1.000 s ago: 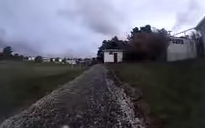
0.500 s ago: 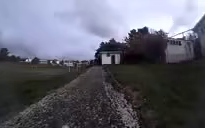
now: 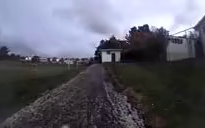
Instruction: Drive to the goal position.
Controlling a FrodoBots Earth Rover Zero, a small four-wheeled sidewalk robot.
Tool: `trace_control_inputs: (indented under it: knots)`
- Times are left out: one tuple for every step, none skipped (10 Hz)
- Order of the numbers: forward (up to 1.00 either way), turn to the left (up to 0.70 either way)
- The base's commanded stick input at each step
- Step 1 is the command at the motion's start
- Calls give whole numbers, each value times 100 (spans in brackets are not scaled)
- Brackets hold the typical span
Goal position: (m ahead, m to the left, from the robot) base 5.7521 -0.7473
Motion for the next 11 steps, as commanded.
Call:
trace_control_inputs:
  knots:
    - [60,0]
    - [60,0]
    - [60,0]
    - [60,0]
    - [60,0]
    - [60,0]
    - [60,0]
    - [60,0]
    - [60,0]
    - [60,0]
    - [60,0]
